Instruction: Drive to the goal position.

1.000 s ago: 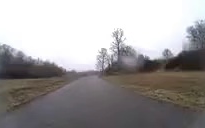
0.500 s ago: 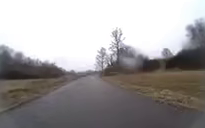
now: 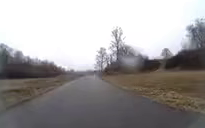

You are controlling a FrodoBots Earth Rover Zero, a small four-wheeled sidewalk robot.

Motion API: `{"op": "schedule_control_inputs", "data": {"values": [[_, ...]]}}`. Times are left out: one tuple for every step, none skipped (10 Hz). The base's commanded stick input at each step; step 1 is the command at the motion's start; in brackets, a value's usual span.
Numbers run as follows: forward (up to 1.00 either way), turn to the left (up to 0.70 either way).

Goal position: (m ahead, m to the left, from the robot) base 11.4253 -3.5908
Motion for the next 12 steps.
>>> {"op": "schedule_control_inputs", "data": {"values": [[0.70, 0.00], [0.70, 0.00], [0.70, 0.00], [0.70, 0.00], [0.70, 0.00], [0.70, 0.00], [0.70, 0.00], [0.70, 0.00], [0.70, 0.35], [0.70, 0.35], [0.70, 0.11], [0.70, 0.00]]}}
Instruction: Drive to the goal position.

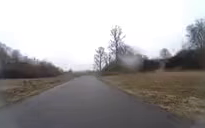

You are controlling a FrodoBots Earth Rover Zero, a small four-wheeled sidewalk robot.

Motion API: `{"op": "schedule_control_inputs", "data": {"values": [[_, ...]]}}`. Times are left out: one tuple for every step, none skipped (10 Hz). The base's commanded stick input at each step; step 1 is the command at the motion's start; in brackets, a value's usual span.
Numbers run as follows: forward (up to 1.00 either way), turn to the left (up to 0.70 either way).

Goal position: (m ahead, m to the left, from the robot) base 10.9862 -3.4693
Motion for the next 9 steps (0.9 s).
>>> {"op": "schedule_control_inputs", "data": {"values": [[0.70, 0.00], [0.70, 0.00], [0.70, 0.00], [0.70, 0.17], [0.70, 0.31], [0.70, 0.12], [0.70, 0.00], [0.70, 0.00], [0.70, 0.00]]}}
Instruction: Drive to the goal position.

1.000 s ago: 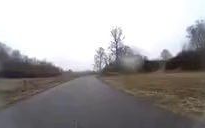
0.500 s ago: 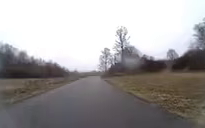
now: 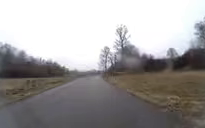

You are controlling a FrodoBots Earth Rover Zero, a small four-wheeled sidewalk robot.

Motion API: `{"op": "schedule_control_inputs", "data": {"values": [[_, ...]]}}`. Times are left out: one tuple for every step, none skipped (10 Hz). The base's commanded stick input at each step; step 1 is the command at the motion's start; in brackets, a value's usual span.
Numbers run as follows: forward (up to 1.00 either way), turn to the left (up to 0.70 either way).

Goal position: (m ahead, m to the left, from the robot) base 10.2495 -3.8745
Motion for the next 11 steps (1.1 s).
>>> {"op": "schedule_control_inputs", "data": {"values": [[0.70, 0.00], [0.70, 0.00], [0.70, 0.00], [0.70, 0.15], [0.70, 0.34], [0.70, 0.00], [0.70, 0.00], [0.70, 0.00], [0.70, 0.00], [0.70, 0.00], [0.70, 0.00]]}}
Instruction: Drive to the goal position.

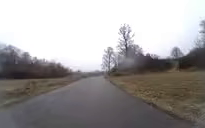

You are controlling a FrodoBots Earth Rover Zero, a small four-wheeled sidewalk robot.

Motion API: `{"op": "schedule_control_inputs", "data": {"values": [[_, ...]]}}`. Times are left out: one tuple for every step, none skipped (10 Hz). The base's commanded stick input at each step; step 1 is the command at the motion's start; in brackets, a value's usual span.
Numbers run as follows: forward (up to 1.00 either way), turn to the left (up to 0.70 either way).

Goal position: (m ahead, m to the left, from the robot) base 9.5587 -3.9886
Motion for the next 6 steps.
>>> {"op": "schedule_control_inputs", "data": {"values": [[0.70, 0.00], [0.70, 0.00], [0.70, 0.00], [0.70, 0.00], [0.70, 0.04], [0.70, 0.24]]}}
